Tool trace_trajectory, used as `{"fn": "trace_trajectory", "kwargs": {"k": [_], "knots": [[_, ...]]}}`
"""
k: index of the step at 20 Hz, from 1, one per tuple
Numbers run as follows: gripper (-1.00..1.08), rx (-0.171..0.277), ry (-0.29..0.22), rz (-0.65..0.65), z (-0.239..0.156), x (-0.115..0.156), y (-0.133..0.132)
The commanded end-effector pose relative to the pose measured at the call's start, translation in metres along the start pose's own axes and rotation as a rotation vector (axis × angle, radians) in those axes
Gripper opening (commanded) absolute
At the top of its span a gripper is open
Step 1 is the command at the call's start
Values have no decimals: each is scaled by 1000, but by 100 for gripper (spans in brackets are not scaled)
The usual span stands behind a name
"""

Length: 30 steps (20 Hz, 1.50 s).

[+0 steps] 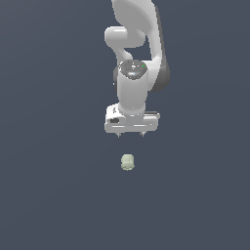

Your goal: Pick up the object and move it to a goal position.

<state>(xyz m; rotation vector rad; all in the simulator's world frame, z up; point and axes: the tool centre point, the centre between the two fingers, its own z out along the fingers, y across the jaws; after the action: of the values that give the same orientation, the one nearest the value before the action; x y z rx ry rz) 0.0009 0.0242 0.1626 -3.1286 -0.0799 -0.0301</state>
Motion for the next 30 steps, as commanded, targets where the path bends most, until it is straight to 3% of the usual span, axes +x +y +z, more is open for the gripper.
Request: {"fn": "trace_trajectory", "kwargs": {"k": [1, 10, 20, 30], "knots": [[100, 0, 0, 0, 0, 0, 0], [100, 27, 8, -46, -2, 2, -28], [100, 24, 5, -31, 4, 9, -23], [100, 7, -8, 30, 40, 42, -3]]}}
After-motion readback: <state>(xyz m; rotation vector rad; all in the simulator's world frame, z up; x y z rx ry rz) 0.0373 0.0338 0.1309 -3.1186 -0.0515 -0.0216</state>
